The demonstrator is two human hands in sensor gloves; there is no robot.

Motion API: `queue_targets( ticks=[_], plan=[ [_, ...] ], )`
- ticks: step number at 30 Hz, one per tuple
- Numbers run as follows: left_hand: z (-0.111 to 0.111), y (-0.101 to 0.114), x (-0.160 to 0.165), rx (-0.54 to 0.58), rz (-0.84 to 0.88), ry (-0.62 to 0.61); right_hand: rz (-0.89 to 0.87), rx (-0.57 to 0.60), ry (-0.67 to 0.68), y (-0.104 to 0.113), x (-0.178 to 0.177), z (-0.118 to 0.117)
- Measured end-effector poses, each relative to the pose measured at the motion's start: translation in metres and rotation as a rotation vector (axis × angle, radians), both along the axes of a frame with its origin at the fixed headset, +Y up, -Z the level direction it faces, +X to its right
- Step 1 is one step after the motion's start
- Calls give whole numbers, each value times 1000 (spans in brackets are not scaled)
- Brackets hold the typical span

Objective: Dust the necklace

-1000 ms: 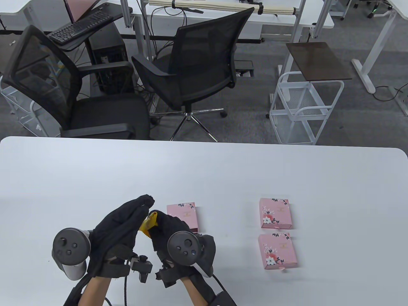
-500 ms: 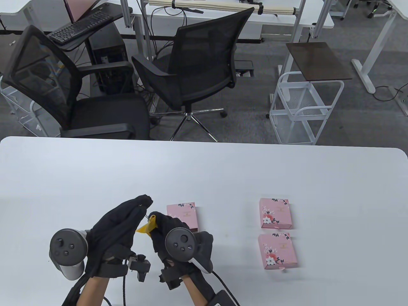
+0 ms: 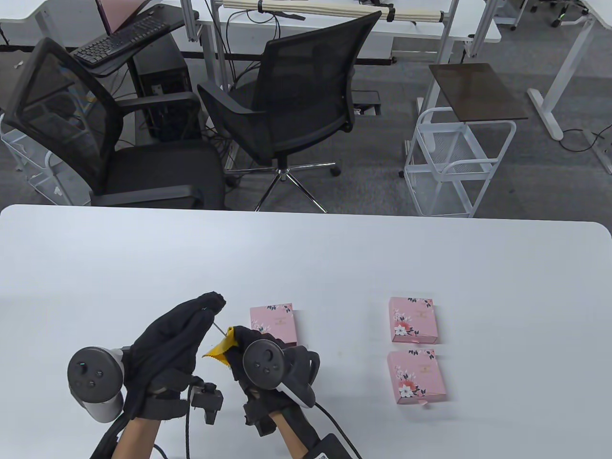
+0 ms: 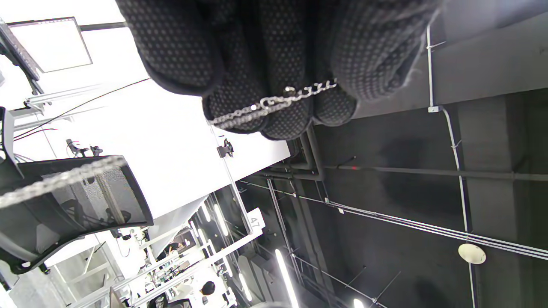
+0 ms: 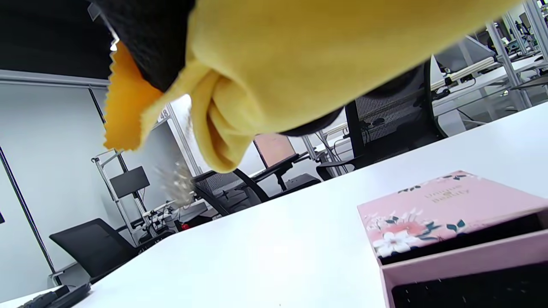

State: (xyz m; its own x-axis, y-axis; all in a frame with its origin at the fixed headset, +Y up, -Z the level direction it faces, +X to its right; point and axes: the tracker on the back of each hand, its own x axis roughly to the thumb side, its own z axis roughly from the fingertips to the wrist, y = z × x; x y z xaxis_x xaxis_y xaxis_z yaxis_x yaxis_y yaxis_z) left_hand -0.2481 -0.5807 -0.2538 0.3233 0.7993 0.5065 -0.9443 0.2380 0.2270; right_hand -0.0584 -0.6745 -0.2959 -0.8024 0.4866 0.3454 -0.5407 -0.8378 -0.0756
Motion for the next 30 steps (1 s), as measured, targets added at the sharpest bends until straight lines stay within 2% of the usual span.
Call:
queue_targets(
  ticks=[8,12,17,30],
  plan=[
    [3,4,-8,28,32,10,62,-15,16,-7,-7,1],
    [5,6,-10,31,46,10,84,-83,61,-12,-10,-1],
    [5,6,-12,39,46,18,182,-36,95,-7,-18,4],
    [5,6,-14,40,54,26,197,-102,116,-10,-21,4]
  ],
)
